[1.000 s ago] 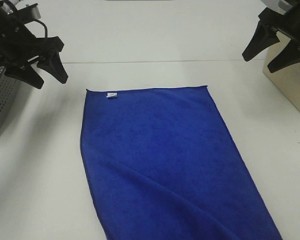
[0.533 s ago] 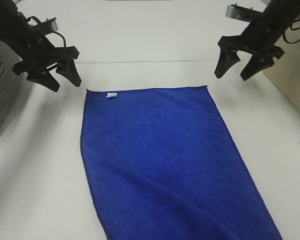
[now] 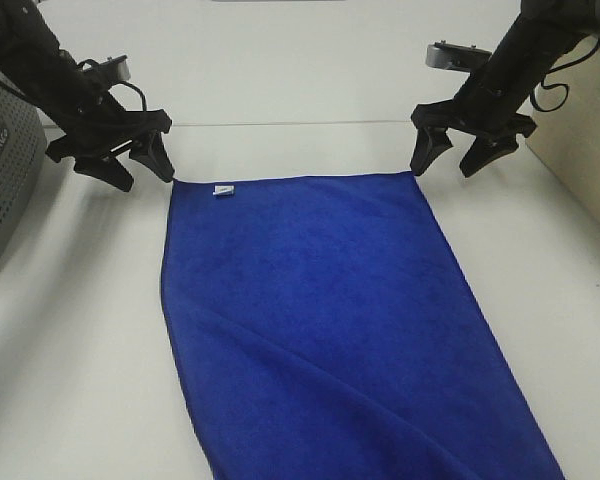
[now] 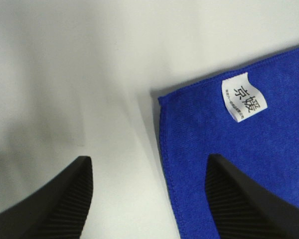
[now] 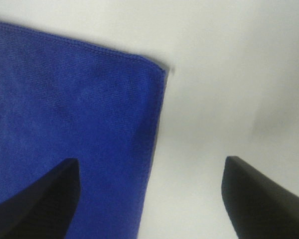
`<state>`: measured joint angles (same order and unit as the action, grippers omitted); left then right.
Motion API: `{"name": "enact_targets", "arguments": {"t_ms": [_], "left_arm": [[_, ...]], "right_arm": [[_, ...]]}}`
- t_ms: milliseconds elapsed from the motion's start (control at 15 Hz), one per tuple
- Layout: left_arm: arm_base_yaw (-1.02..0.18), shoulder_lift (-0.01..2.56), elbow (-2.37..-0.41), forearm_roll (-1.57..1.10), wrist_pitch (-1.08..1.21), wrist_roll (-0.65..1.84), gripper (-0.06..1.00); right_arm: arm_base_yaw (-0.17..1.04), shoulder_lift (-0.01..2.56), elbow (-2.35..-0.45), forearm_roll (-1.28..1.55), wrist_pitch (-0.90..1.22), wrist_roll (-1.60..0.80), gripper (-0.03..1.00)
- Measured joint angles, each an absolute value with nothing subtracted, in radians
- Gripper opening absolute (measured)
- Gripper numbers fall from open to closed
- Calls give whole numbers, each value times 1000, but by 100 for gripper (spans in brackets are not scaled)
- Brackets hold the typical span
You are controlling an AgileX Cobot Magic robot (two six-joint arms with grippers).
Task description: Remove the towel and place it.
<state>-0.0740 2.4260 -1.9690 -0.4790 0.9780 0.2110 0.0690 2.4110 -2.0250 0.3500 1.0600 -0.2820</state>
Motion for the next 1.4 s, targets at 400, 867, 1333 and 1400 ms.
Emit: {"name": "enact_targets", "arguments": {"t_ms": [400,867,1333,1400], "left_arm": [[-74,2476,-1971,-488,951,211,62],[-74,2483,-1975,-499,913,211,62],[-130,2483,-1975,-495,919,211,62],[-135,2483,-1975,-495,919,211,62]], "right_arm": [[69,2441,-2025,363,957,-280,77],[69,2489,-2030,382,931,-280,77],[100,2498,-2034,400,930,-280,77],[110,2501,-2037,403,929,-280,77]]}}
